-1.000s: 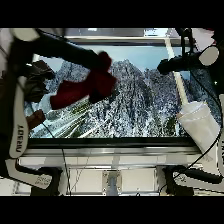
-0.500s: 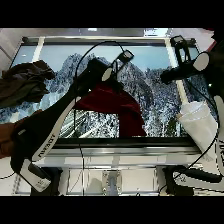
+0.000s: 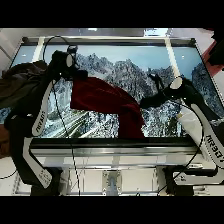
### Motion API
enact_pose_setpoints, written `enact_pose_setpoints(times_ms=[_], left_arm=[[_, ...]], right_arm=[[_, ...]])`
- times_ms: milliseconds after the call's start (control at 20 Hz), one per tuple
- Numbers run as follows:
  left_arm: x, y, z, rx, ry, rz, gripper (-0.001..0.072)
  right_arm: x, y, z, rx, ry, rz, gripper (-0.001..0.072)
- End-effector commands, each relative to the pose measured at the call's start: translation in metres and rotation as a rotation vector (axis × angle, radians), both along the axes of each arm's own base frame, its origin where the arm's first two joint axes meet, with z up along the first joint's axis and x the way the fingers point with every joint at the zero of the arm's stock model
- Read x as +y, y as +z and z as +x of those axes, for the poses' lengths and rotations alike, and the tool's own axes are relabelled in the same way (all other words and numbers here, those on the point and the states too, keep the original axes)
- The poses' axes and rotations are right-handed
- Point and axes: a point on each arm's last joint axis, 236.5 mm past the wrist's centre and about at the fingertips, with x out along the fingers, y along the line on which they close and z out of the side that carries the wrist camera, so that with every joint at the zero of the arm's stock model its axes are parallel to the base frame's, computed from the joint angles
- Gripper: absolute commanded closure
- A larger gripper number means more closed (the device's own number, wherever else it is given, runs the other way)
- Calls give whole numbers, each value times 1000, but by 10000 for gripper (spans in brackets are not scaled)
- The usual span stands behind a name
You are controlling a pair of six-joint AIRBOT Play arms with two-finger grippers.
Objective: Fold the shirts.
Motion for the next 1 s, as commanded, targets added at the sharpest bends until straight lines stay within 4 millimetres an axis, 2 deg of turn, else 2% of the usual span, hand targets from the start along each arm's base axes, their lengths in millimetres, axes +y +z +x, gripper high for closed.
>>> enact_pose_setpoints(times_ms=[0, 150, 250, 350, 400, 450, 500, 550, 600, 650, 700, 850, 950], left_arm=[[17, -45, -6, 132, 66, -119, -1], [2, -68, -6, 160, 14, -161, -1], [-6, -77, -1, 152, 15, -197, 0], [-6, -84, 5, 136, 21, -198, 3], [-4, -90, 6, 137, 23, -191, 7], [-3, -96, 5, 145, 24, -183, 22], [-3, -103, 4, 158, 24, -182, 66], [-4, -108, 2, 170, 26, -187, 114], [-6, -111, 1, 179, 27, -197, 244], [-9, -111, 0, 181, 29, -211, 558], [-14, -107, 1, 182, 26, -232, 688], [-20, -82, 3, 174, -32, -243, 694], [-15, -53, 9, 143, -54, -213, 695]], right_arm=[[23, -17, -33, 107, 45, 44, 145], [33, -19, -48, 135, 113, 21, 145], [37, -22, -43, 99, 123, 3, 166], [42, -22, -35, 62, 111, 4, 167], [43, -22, -33, 52, 110, 1, 184], [42, -23, -34, 52, 112, -3, 262], [42, -23, -35, 57, 116, -5, 331], [41, -23, -36, 60, 119, -8, 337], [39, -24, -37, 63, 125, -16, 411], [37, -25, -38, 63, 130, -26, 653], [36, -26, -39, 66, 135, -32, 671], [32, -27, -38, 63, 138, -47, 672], [32, -24, -37, 55, 138, -46, 673]])
